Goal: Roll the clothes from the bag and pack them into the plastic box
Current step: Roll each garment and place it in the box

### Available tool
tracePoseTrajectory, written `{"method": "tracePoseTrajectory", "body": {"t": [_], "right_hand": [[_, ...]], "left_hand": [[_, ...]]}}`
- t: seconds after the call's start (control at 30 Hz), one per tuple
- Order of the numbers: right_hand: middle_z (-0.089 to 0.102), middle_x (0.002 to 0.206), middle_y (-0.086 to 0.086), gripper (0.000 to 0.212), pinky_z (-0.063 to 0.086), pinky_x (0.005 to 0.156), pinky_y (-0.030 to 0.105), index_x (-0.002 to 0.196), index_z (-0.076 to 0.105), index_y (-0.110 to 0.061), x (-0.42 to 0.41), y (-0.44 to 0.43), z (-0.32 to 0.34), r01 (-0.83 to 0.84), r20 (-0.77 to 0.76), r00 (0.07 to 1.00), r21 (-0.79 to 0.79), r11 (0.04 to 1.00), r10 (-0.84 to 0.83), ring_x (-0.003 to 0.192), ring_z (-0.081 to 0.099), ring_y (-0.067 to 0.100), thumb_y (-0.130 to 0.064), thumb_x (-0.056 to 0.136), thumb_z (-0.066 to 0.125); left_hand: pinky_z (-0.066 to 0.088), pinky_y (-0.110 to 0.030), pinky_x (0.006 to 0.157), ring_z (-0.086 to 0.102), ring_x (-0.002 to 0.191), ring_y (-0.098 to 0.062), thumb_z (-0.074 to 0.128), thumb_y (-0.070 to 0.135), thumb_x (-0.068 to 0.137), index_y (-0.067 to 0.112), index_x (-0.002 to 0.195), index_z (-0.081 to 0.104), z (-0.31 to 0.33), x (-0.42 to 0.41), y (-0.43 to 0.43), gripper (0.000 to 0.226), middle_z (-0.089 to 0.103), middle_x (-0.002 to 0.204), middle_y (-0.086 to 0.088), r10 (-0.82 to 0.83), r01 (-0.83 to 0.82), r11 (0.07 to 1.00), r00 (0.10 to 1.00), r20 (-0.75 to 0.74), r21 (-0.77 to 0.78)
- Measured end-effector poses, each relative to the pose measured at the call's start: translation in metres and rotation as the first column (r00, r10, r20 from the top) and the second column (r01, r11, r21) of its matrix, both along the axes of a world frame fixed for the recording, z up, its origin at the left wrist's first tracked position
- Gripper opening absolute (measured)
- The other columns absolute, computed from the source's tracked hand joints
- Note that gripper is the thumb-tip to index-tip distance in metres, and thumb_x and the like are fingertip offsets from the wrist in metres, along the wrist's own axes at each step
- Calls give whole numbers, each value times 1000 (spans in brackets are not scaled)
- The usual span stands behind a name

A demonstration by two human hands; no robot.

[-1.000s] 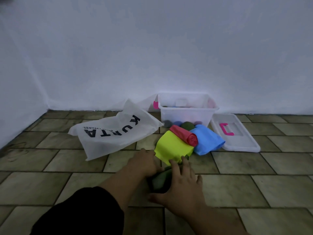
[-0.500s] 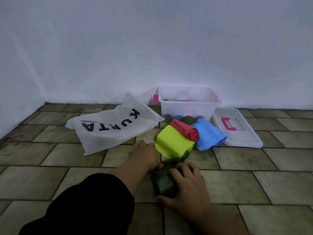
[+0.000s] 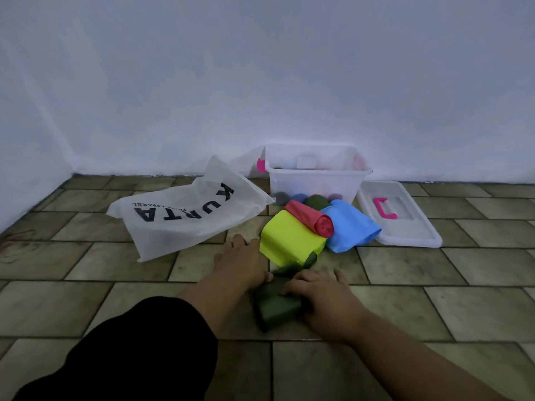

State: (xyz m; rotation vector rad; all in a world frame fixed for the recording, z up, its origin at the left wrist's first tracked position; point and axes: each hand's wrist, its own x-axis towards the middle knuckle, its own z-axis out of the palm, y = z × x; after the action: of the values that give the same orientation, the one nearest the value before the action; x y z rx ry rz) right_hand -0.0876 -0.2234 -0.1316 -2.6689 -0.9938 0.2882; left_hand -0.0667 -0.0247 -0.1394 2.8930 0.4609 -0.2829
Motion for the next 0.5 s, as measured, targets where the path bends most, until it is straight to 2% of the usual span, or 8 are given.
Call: {"method": "tracePoseTrajectory", "body": {"t": [0.07, 0.13, 0.17, 0.23, 0.3, 0.37, 0.43, 0.5], "right_hand": [[46, 124, -19, 49, 8, 109, 62, 121, 46, -49, 3, 2, 3, 0, -31, 1000, -2, 1000, 0, 122, 41, 11, -24, 79, 56], [47, 123, -19, 47, 7, 108, 63, 119, 49, -48, 5, 4, 5, -4, -47, 999, -2, 1000, 4, 122, 42, 11, -24, 79, 55], [48, 122, -19, 46, 7, 108, 64, 118, 50, -47, 5, 4, 6, -5, -52, 999, 3, 1000, 6, 122, 43, 11, -24, 79, 55], [49, 121, -18, 45, 7, 108, 64, 117, 51, -46, 6, 5, 8, -4, -58, 998, 2, 1000, 4, 122, 43, 12, -24, 78, 54], [49, 121, -18, 46, 7, 108, 64, 118, 51, -46, 7, 6, 10, -10, -59, 998, -12, 1000, 9, 121, 43, 11, -25, 77, 55], [52, 120, -19, 47, 8, 108, 63, 119, 49, -46, 9, 7, 10, -12, -75, 997, -9, 1000, 11, 120, 45, 11, -30, 75, 58], [57, 117, -19, 48, 12, 108, 59, 117, 46, -44, 11, 4, 10, 13, -120, 993, -3, 1000, -14, 114, 49, 10, -44, 72, 63], [61, 104, -18, 40, 21, 107, 51, 104, 45, -43, 13, -1, 7, 43, -142, 989, 21, 999, -39, 101, 53, 7, -58, 71, 61]], "left_hand": [[36, -47, 98, 27, 131, -33, 64, 54, 75, 31, 142, 22, 6, -11, -3, 83, 26, 140, -11, -43, 42, 999, 987, 157, 7], [40, -42, 98, 33, 126, -29, 62, 50, 77, 32, 142, 21, 13, -23, -7, 79, 27, 138, -8, -91, 124, 986, 959, 269, -108], [41, -39, 97, 38, 123, -26, 63, 50, 77, 34, 143, 21, 16, -29, -9, 80, 26, 139, -5, -130, 189, 959, 956, 262, -212], [42, -32, 92, 44, 121, -24, 67, 47, 75, 38, 144, 15, 19, -45, -16, 87, 24, 143, -1, -244, 270, 888, 963, 116, -374], [40, -30, 93, 44, 124, -22, 68, 40, 78, 38, 145, 12, 16, -60, -22, 88, 27, 146, 1, -324, 311, 884, 946, 21, -350], [37, -28, 94, 44, 125, -19, 65, 33, 83, 35, 144, 19, 15, -67, -23, 77, 36, 145, 2, -294, 293, 907, 955, 42, -302], [38, -26, 85, 50, 115, -18, 60, 30, 86, 33, 137, 32, 17, -69, -19, 58, 47, 135, 1, -251, 251, 928, 967, 35, -276], [37, -28, 79, 52, 102, -16, 56, 31, 88, 32, 124, 42, 20, -70, -14, 39, 54, 125, 0, -218, 204, 937, 976, -19, -283]]}}
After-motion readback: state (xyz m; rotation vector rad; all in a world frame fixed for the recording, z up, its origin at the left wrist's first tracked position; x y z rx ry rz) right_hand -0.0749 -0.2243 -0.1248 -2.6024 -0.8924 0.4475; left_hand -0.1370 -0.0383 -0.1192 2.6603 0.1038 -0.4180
